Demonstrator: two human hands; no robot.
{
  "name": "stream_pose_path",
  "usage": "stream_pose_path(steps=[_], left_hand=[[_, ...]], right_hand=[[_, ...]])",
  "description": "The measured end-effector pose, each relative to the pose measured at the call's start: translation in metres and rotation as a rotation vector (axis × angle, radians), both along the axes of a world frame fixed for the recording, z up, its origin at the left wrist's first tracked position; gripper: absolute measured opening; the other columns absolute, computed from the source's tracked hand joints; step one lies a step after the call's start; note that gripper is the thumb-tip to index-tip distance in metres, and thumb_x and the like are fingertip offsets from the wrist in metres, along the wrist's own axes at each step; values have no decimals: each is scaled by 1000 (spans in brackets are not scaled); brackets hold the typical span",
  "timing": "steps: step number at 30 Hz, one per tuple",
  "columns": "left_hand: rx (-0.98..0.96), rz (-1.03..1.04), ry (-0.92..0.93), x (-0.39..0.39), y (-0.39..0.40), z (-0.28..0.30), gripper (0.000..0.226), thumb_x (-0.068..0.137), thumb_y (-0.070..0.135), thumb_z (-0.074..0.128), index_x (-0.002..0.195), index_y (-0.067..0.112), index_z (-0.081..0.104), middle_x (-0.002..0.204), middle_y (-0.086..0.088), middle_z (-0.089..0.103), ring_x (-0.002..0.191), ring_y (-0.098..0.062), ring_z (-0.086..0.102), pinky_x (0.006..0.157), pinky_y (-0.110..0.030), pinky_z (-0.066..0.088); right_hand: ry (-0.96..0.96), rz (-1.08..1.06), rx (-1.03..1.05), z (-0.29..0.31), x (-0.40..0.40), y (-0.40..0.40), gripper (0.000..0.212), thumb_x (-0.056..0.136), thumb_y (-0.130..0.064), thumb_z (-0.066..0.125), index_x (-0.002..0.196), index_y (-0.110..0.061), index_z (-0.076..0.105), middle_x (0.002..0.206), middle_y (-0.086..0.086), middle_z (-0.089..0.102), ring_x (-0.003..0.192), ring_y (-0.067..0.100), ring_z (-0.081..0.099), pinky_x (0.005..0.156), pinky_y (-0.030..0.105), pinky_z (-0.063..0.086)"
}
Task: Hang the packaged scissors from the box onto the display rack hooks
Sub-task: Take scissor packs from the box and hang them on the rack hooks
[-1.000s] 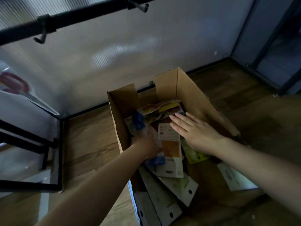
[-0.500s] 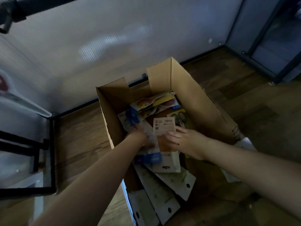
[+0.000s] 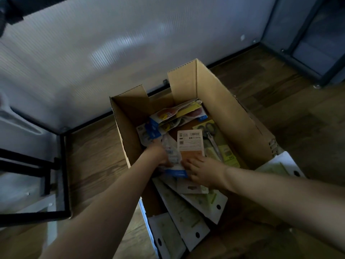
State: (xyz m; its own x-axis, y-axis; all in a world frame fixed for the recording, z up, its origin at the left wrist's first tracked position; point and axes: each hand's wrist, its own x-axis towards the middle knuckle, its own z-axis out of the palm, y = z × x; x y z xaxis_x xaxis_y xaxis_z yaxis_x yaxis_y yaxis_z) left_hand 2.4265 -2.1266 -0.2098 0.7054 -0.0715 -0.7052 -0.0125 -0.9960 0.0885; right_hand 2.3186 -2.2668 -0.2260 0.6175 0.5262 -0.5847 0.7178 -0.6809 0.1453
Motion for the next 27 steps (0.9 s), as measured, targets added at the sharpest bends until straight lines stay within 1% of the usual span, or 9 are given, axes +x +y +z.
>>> stream_pose_path(steps=[3, 7, 11, 13, 15, 20, 23, 25, 27], left_hand=[[-54, -20, 87, -3, 1, 8, 108, 57, 35, 87, 143, 16, 25, 141, -10, 42, 127, -30, 43, 103, -46, 42], [-193, 96, 29, -3, 1, 20, 75, 74, 15, 78, 137, 5, 39, 137, -16, 46, 127, -33, 44, 106, -45, 38], [-384, 290, -54, -8, 13, 34, 38, 73, 2, 75, 108, 11, 64, 111, -10, 62, 106, -27, 60, 94, -42, 51], [-457, 345, -107, -8, 18, 39, 20, 76, 5, 74, 85, 21, 67, 104, -6, 65, 98, -21, 62, 87, -37, 54], [-546, 376, -233, -9, 19, 50, 20, 77, 7, 73, 72, 25, 66, 96, -5, 68, 88, -16, 64, 74, -29, 56], [-748, 476, -449, 3, 17, 79, 12, 78, 13, 74, 77, 23, 68, 89, -2, 70, 84, -16, 66, 74, -29, 57], [-1082, 704, -401, 13, 15, 108, 11, 74, 19, 78, 66, 15, 71, 70, -4, 71, 78, -22, 66, 86, -36, 55], [-1221, 640, -393, 15, 16, 128, 12, 68, 20, 82, 69, 12, 74, 71, -2, 70, 76, -17, 65, 82, -27, 53], [-1151, 490, -497, 14, 21, 143, 16, 71, 9, 79, 85, 9, 73, 76, -1, 69, 71, -6, 64, 72, -15, 50]], right_hand=[[-6, -50, 59, 2, -3, 5, 55, 100, -17, 34, 151, -19, 13, 155, 27, 3, 142, 43, 12, 115, 50, 12], [-5, -107, 118, 3, 1, 1, 55, 102, -20, 33, 152, -25, 11, 155, 26, 5, 142, 41, 13, 115, 49, 15], [-80, -194, 219, 13, 13, -9, 43, 98, -15, 39, 141, -14, 39, 150, 24, 26, 137, 38, 28, 111, 47, 29], [-179, -195, 374, 17, 19, -17, 34, 93, -6, 45, 125, -5, 55, 131, 27, 49, 121, 42, 48, 95, 49, 47], [-187, -258, 447, 21, 24, -23, 29, 93, -5, 44, 120, -3, 56, 124, 26, 53, 115, 41, 52, 84, 50, 52], [-186, -506, 524, 31, 37, -31, 36, 100, -13, 35, 135, -10, 40, 141, 12, 40, 129, 27, 38, 94, 41, 45], [-315, -603, 597, 46, 42, -30, 27, 101, -16, 35, 125, -10, 45, 123, 10, 51, 108, 25, 52, 80, 36, 47], [-394, -699, 766, 57, 47, -31, 23, 102, -21, 34, 116, -12, 49, 107, 6, 56, 95, 23, 56, 71, 34, 44], [-372, -791, 996, 70, 49, -34, 21, 102, -23, 35, 107, -14, 53, 91, -2, 57, 83, 19, 58, 63, 30, 38]])
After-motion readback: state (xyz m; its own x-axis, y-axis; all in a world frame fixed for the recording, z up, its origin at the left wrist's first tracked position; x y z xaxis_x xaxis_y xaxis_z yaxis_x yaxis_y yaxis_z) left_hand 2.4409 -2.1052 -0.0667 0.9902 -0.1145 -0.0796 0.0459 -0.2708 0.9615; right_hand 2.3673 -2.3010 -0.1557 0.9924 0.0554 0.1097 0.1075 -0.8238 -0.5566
